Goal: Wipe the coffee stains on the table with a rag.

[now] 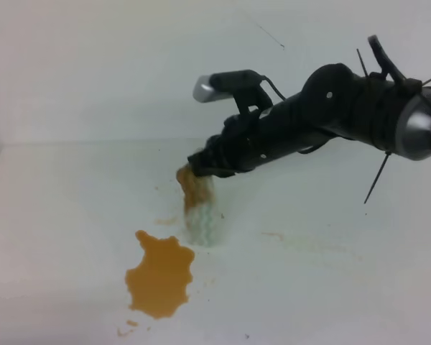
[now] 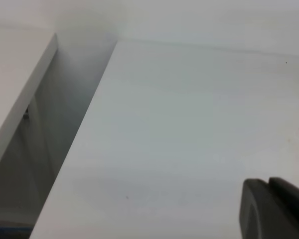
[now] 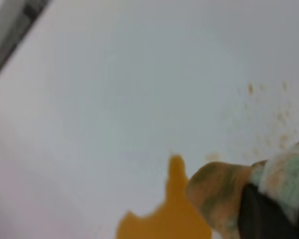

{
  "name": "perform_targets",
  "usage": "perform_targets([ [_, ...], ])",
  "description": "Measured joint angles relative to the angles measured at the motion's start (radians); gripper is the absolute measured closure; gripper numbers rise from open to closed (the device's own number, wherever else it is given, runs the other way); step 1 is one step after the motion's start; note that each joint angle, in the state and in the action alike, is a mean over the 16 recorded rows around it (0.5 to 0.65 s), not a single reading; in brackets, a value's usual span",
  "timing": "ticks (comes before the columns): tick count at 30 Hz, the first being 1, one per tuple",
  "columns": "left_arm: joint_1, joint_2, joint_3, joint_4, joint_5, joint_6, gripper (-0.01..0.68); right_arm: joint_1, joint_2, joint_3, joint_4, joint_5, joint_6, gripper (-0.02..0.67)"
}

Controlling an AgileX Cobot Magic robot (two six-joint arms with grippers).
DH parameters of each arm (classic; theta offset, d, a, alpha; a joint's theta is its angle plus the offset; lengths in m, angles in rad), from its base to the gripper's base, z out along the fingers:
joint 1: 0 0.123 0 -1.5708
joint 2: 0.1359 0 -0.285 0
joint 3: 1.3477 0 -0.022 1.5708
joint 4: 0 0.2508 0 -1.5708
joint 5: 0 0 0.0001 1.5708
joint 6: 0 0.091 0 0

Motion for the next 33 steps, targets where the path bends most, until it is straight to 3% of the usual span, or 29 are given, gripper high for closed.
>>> perform_targets([
  [9,0.000,0.000,0.000,0.000,0.000,0.000,0.672,0.097,0.115,-0.145,0.137,-0.068,-0.119,0.643],
  [19,0.000,0.000,0.000,0.000,0.000,0.000,0.672,0.136,0.260,-0.233,0.190,-0.028,-0.208,0.645],
  [33,0.000,0.000,0.000,0.000,0.000,0.000,0.672,0.136,0.330,-0.243,0.035,0.090,-0.065,0.645],
])
